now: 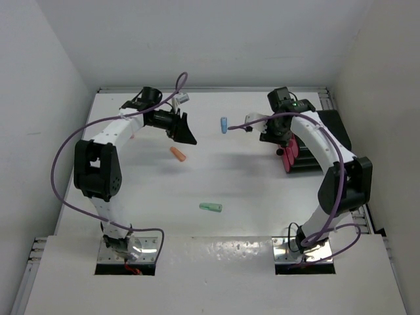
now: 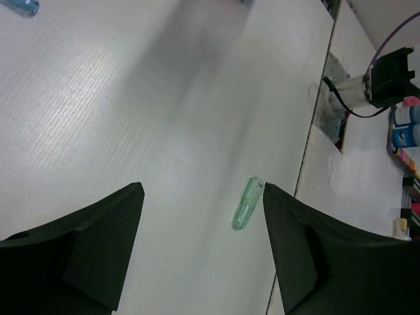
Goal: Sort the stationery into containers
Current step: Open the drawer in the storage box.
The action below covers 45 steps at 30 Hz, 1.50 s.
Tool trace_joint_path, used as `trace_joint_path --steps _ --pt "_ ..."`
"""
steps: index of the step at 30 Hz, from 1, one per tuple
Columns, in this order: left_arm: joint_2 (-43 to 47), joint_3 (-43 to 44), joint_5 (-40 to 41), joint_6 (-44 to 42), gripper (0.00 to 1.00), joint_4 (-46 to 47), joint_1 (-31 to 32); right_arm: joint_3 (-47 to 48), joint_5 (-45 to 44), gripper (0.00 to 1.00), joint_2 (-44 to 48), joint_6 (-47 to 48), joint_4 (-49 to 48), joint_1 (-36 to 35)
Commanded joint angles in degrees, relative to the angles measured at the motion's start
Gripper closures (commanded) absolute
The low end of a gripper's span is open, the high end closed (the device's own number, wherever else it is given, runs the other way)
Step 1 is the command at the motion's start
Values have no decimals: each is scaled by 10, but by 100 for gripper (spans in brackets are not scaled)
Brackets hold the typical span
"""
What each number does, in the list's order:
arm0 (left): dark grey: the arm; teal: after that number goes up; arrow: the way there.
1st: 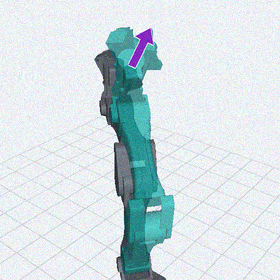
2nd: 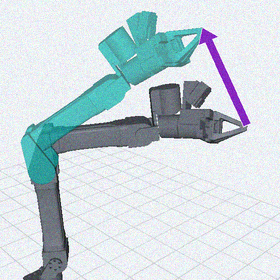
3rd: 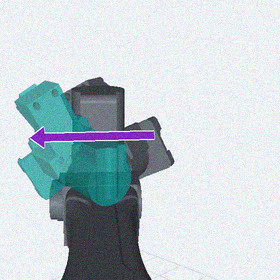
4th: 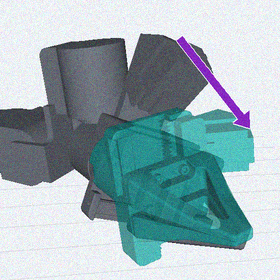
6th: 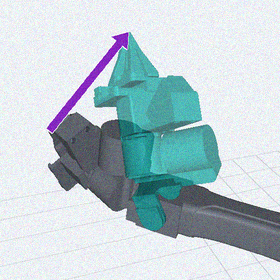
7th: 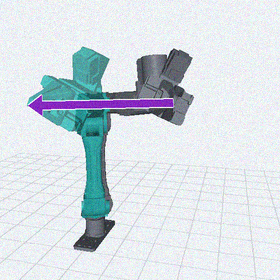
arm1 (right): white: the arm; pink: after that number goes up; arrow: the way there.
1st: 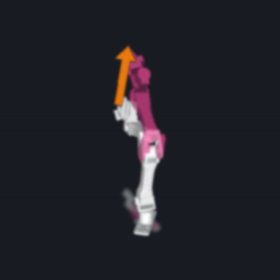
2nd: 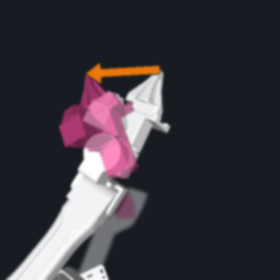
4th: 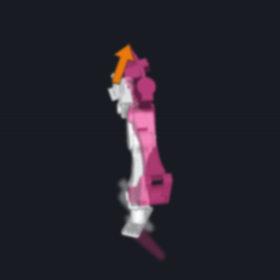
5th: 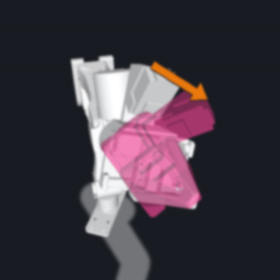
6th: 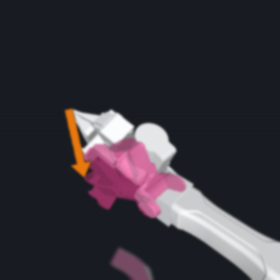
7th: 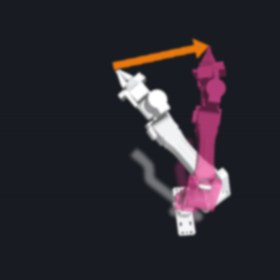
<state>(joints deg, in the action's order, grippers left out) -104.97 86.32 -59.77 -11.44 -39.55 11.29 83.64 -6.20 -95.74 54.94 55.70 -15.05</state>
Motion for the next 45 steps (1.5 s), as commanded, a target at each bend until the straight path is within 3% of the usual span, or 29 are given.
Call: trace_joint_path --steps 1,16,27,33,37,45 --pt "25 -12 -54 -15 20 3 -7 -10 -12 53 -5 71 -11 0" --pt "9 -19 -87 9 21 31 -27 -75 -39 53 7 160 -83 18" --pt "3 -19 -82 17 20 33 -33 -49 -43 56 -4 194 -87 34" --pt "-4 -18 -87 20 20 36 -38 -58 -25 73 5 194 -87 34" --pt "-5 -16 -87 21 20 37 -40 -57 -13 92 11 178 -93 17" --pt "-5 -4 -82 30 21 37 -43 -44 -11 99 6 140 -89 -30"
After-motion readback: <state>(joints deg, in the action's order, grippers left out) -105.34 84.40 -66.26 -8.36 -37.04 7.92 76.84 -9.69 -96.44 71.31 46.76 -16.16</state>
